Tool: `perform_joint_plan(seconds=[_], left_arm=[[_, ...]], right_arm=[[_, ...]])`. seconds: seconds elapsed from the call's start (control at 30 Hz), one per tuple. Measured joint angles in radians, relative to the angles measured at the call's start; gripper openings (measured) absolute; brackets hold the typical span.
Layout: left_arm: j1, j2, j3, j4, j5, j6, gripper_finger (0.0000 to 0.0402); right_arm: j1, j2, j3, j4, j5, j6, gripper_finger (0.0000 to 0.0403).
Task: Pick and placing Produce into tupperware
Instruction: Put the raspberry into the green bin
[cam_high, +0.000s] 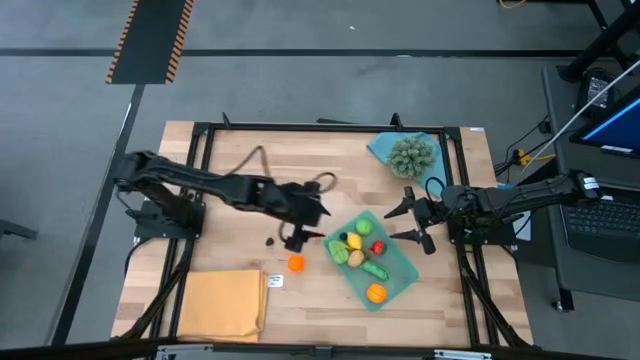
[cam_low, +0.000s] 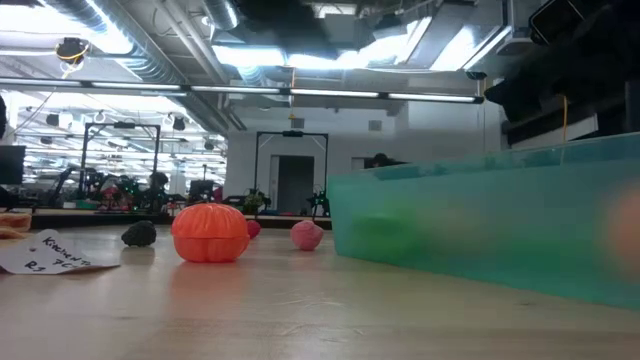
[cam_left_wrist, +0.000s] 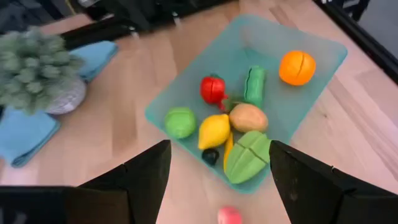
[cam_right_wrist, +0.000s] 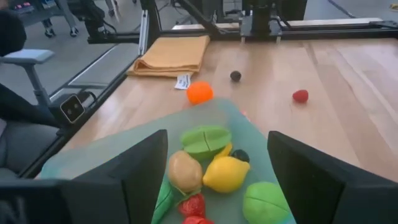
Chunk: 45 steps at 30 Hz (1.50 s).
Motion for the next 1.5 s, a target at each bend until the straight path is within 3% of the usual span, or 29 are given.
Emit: perform_joint_plan(seconds=[0.4, 0.7, 1.1, 1.5], left_arm=[[0.132, -0.403, -0.493, 0.339, -0.027, -0.03, 0.0261], [0.24, -0.453, -0.825, 0.794, -0.027, -0.083, 0.026], [0.241, -0.414, -0.902, 0.809, -0.026, -0.205, 0.026], [0.238, -0.308, -0.908, 0.807, -0.026, -0.213, 0.0261]], right_arm=[[0.0, 0.033, 0.0, 0.116, 0.033, -0.05, 0.0278], [0.0, 0.04, 0.0, 0.185, 0.034, -0.146, 0.0278], [0.0, 0.04, 0.0, 0.214, 0.033, -0.136, 0.0278], [0.0, 0.04, 0.0, 0.211, 0.033, -0.094, 0.0278]])
